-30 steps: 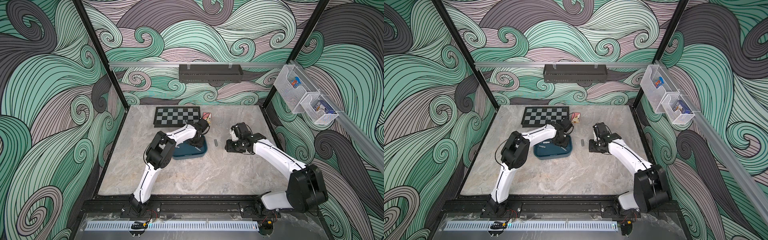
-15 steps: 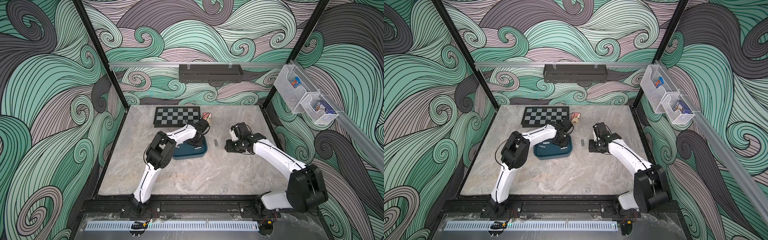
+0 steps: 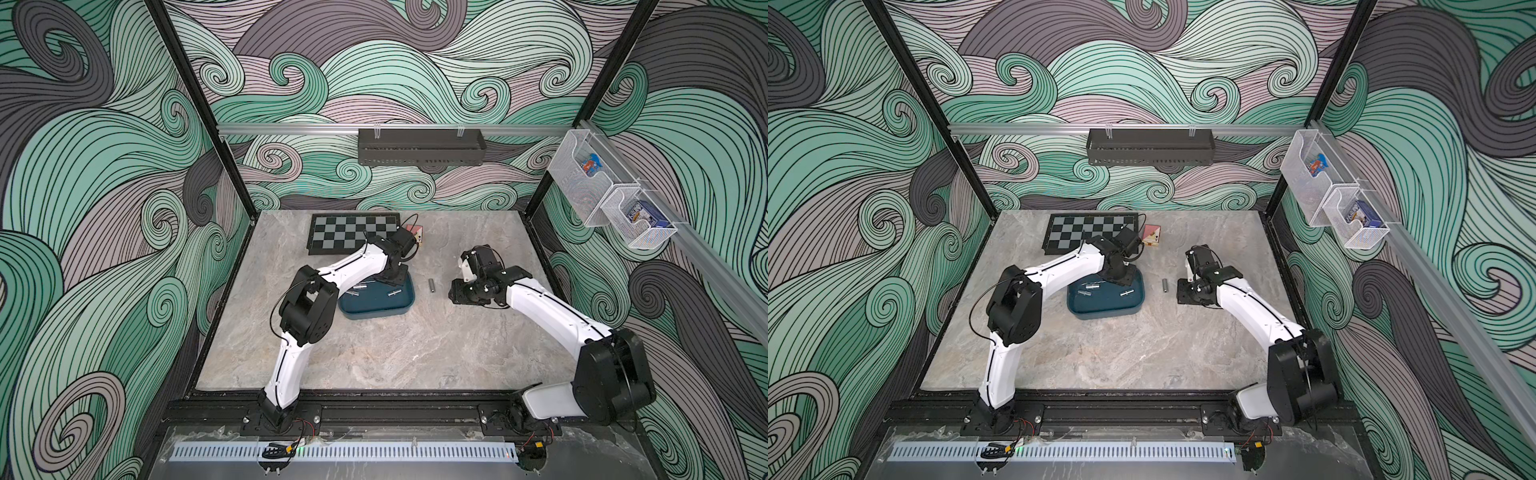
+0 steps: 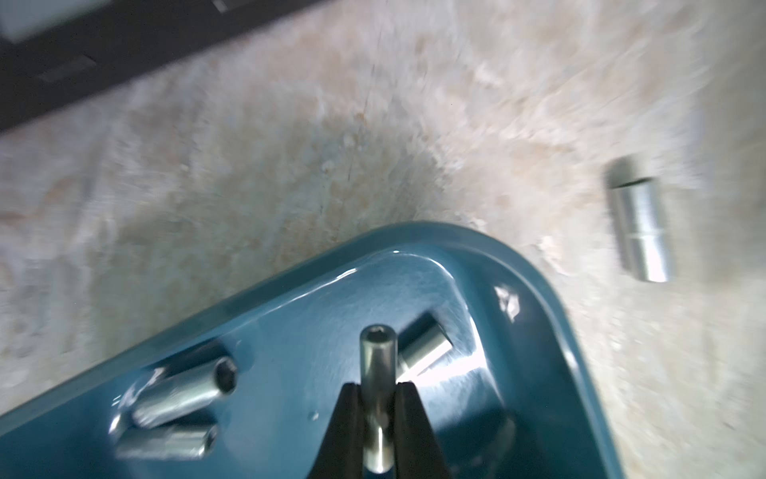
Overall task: Take out the socket from the storage box
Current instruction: Pick up the socket head from the storage box, then place the socket head at the center of the board.
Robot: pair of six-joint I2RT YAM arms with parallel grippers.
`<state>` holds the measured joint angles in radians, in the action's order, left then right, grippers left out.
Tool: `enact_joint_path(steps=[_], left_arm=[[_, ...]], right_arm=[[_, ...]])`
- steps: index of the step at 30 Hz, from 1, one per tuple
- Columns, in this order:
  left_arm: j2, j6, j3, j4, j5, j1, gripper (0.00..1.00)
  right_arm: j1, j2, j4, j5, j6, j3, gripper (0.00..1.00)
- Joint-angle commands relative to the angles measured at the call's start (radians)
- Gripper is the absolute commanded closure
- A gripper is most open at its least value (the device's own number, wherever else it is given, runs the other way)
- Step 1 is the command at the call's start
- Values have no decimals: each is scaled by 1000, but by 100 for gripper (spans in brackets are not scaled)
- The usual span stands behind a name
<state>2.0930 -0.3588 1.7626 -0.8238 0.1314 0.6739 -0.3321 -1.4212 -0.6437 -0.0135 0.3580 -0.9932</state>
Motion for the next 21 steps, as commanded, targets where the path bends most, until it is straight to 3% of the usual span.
enact_joint_path(steps=[1, 7, 14, 21], left_arm=[[-97, -5, -41, -43, 14, -31, 100], [-265, -32, -174, -49, 12, -125, 100], [-474, -72, -401, -36, 13, -294, 100], [-541, -91, -577, -38, 46, -400, 100]], right_arm=[[0, -8, 12, -19, -4, 11, 52], [-1, -5, 13, -36, -2, 6, 52], [-7, 8, 23, -67, 4, 11, 52], [-22, 9, 34, -95, 10, 22, 52]])
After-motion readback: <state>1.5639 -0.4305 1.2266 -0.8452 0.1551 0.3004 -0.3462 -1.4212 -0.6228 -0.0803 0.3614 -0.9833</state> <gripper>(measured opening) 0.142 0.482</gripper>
